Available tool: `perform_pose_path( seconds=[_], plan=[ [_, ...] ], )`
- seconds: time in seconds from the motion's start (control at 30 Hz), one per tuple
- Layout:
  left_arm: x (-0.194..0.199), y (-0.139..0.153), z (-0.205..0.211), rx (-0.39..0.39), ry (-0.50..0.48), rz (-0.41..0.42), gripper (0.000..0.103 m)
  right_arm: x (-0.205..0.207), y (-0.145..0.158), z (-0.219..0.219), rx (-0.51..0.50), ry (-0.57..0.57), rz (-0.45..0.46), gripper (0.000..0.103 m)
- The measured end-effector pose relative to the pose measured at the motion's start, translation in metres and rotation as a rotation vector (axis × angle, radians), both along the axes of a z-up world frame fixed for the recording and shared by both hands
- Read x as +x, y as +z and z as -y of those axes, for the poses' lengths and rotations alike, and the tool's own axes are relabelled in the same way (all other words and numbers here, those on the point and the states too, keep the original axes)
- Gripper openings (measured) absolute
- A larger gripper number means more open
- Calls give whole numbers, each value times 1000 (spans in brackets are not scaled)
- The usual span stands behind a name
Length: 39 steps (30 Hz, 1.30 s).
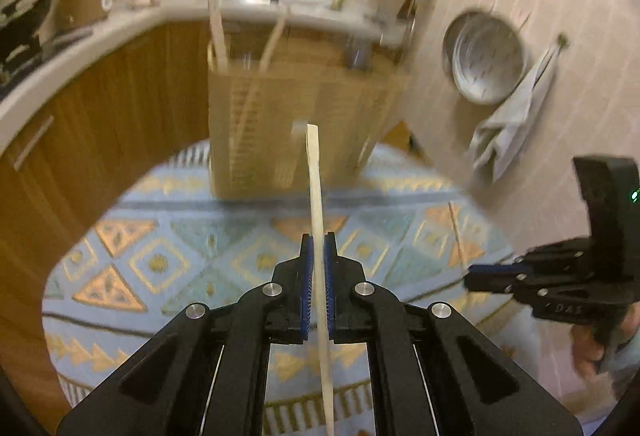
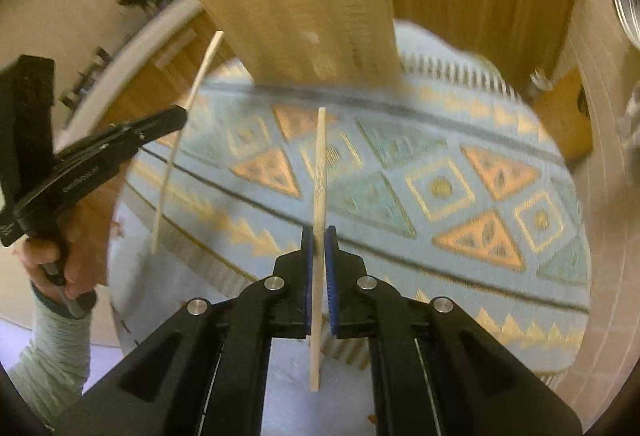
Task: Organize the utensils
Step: 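Lift both chopsticks up over the beige caddy and lower them in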
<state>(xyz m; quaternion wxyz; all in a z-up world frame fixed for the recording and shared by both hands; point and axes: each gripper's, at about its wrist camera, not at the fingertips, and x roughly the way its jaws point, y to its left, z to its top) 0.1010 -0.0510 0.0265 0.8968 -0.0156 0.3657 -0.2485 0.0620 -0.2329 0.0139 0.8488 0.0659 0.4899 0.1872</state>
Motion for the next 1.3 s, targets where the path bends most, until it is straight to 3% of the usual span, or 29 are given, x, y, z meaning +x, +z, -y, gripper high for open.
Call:
perform_pose_path(
  seconds=[0.17,0.33,0.5,0.77,0.9,0.97,1.13,1.3],
  plan=[
    [-5,42,-8,-88,54,138,3,10,36,8,224,-8,81,4],
    [0,80,-6,-135,106,302,3,29,77,18,367,-14,240,4],
    [17,107,-2,-207,141,433,3,54,111,28,413,-53,352,4],
    [58,126,2,-262,192,553,3,94,146,52,403,-116,397,1],
    [77,121,3,-279,204,550,3,104,148,57,388,-108,358,1],
    [81,113,0,-287,201,532,3,107,136,50,344,-47,293,1],
    [80,93,-7,-264,171,496,4,103,69,31,151,56,91,8],
    [76,82,-15,-252,158,453,4,97,2,27,132,42,-96,12]
  ],
)
